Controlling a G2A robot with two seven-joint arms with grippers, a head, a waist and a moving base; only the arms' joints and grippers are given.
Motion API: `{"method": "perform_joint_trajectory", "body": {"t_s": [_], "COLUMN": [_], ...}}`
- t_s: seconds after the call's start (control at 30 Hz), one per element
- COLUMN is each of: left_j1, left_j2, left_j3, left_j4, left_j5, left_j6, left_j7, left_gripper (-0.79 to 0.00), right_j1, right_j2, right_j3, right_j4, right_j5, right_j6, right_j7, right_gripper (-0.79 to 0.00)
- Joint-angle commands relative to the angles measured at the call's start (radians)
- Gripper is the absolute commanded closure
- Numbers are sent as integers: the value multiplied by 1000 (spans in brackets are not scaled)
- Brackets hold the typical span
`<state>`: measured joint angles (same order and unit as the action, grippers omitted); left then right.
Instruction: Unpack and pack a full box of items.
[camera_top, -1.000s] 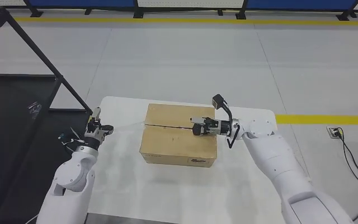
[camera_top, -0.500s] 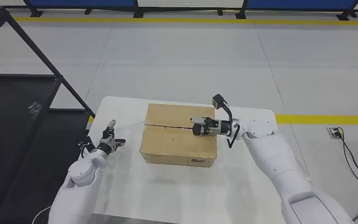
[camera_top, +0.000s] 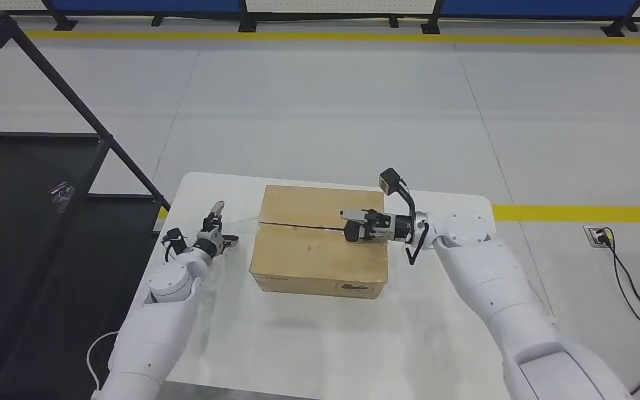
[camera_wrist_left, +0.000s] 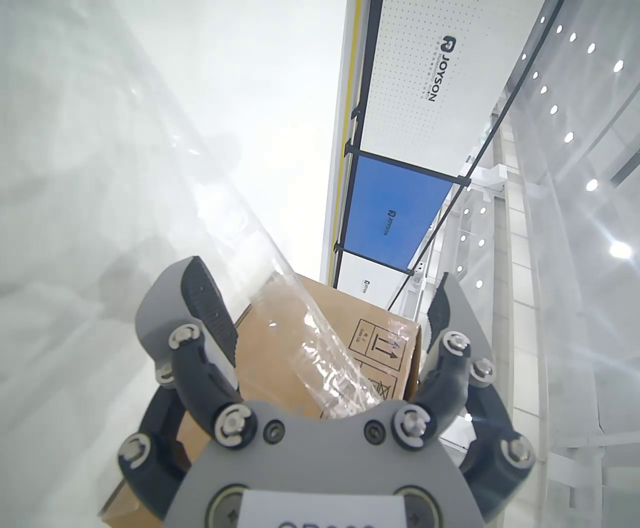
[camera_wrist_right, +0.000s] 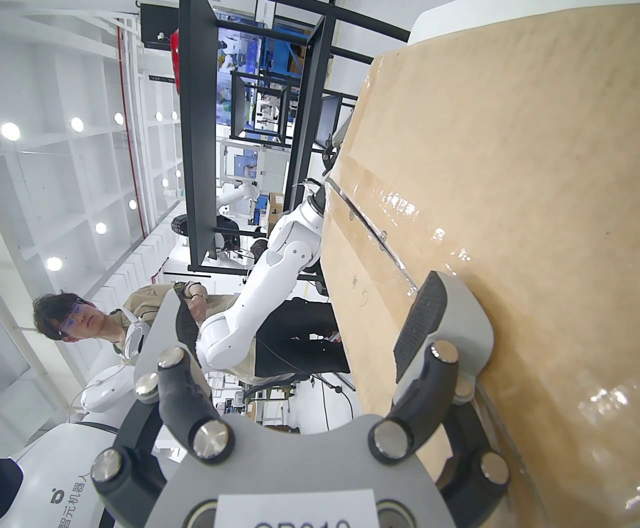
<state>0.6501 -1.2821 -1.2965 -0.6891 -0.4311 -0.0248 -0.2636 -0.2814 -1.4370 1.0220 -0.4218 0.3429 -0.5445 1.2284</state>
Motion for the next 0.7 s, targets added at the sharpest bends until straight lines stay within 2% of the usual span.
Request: {"method": "perform_joint_trajectory", "body": {"t_s": [0.0, 0.17, 0.33, 0.47, 0.67], "left_j1": [-32, -98, -135, -146, -129], "left_j2": [-10, -30, -31, -22, -8], "left_j3": [12, 17, -12, -44, -84], "left_j4": [54, 149, 189, 192, 131], "left_j5": [-11, -47, -83, -99, -104], "left_j6": [-11, -44, -114, -158, -211], "left_j7": [4, 30, 23, 25, 16], "left_gripper": [-785, -785, -785, -785, -785], "right_j1": [0, 0, 0, 0, 0], "right_j2": [0, 0, 0, 0, 0], "right_j3": [0, 0, 0, 0, 0], "right_j4": [0, 0, 0, 0, 0], "right_j5": [0, 0, 0, 0, 0], "right_j6": [0, 0, 0, 0, 0], "right_j7": [0, 0, 0, 0, 0], "right_gripper": [-785, -785, -785, -785, -785]}}
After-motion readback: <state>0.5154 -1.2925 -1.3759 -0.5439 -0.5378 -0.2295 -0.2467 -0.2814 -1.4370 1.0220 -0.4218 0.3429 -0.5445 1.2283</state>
